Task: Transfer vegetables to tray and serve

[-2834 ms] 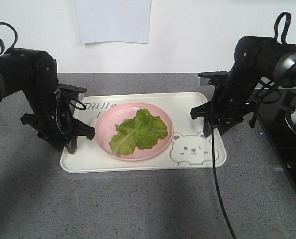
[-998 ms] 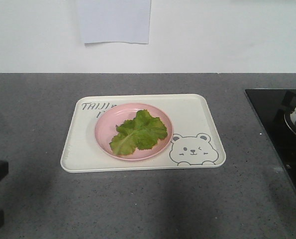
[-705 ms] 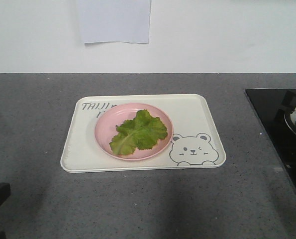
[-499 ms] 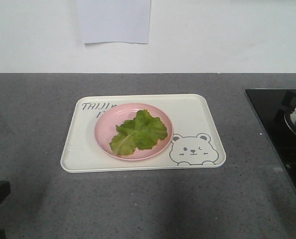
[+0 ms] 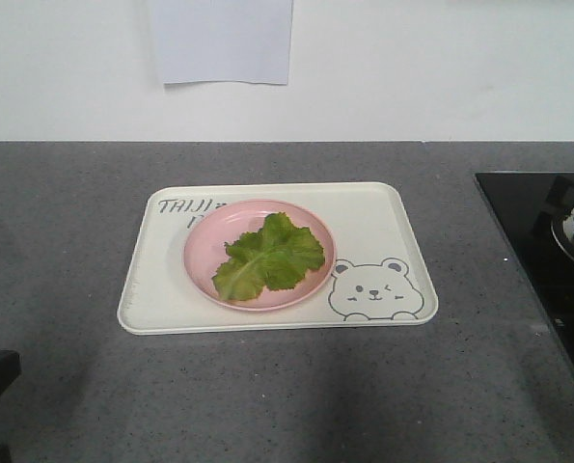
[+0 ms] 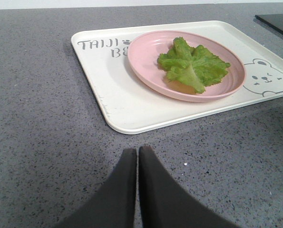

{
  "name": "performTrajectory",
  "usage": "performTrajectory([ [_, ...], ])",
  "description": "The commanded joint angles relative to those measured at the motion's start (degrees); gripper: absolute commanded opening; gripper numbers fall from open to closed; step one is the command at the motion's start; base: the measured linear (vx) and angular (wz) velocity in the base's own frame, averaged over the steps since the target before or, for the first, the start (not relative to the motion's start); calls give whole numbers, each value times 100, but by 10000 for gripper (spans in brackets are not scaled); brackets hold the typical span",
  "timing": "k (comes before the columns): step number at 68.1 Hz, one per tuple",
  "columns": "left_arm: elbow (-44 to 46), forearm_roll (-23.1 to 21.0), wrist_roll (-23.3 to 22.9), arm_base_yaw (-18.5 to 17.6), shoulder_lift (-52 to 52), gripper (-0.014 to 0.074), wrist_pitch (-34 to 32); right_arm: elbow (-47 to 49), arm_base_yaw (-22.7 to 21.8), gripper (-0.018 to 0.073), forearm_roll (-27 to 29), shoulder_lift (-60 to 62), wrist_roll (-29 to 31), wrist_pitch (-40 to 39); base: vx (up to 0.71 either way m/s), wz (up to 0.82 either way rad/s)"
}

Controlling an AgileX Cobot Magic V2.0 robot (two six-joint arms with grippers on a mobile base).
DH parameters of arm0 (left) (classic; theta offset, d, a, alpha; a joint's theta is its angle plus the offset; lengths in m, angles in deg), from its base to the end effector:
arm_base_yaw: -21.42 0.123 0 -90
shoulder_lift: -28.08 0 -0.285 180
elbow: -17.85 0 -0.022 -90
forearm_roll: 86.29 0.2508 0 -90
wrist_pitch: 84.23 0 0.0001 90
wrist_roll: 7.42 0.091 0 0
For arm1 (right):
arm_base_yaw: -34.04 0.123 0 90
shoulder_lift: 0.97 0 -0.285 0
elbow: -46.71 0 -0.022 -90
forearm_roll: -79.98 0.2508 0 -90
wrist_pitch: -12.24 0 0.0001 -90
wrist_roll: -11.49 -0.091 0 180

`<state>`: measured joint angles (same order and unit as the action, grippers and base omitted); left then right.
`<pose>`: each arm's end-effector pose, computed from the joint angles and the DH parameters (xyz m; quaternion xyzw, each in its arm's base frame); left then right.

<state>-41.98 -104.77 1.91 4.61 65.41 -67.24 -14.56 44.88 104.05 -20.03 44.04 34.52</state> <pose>0.1011 -0.0394 0.2504 0.0866 0.8304 -0.1576 0.5273 0.0587 0.0256 0.2629 -0.1882 0.7467 0.0639 0.6348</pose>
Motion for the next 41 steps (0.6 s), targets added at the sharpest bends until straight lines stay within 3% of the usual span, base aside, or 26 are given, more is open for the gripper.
performTrajectory([
  [1, 154, -51, 45, -16, 0, -6, -413, 145, -13, -6, 65, -56, 34, -347, 0, 0],
  [8, 149, 435, 357, -4, -39, -6, -423, 145, -13, -6, 70, -56, 34, -347, 0, 0],
  [14, 149, 814, 358, 104, -105, -6, -591, 145, -13, -6, 70, -56, 34, -347, 0, 0],
  [29, -601, 848, 298, 718, -848, -6, -1458, 145, -13, -6, 70, -56, 34, -347, 0, 0],
  [41, -1776, 745, 95, 865, -1681, -6, -2064, 145, -13, -6, 70, -56, 34, -347, 0, 0],
])
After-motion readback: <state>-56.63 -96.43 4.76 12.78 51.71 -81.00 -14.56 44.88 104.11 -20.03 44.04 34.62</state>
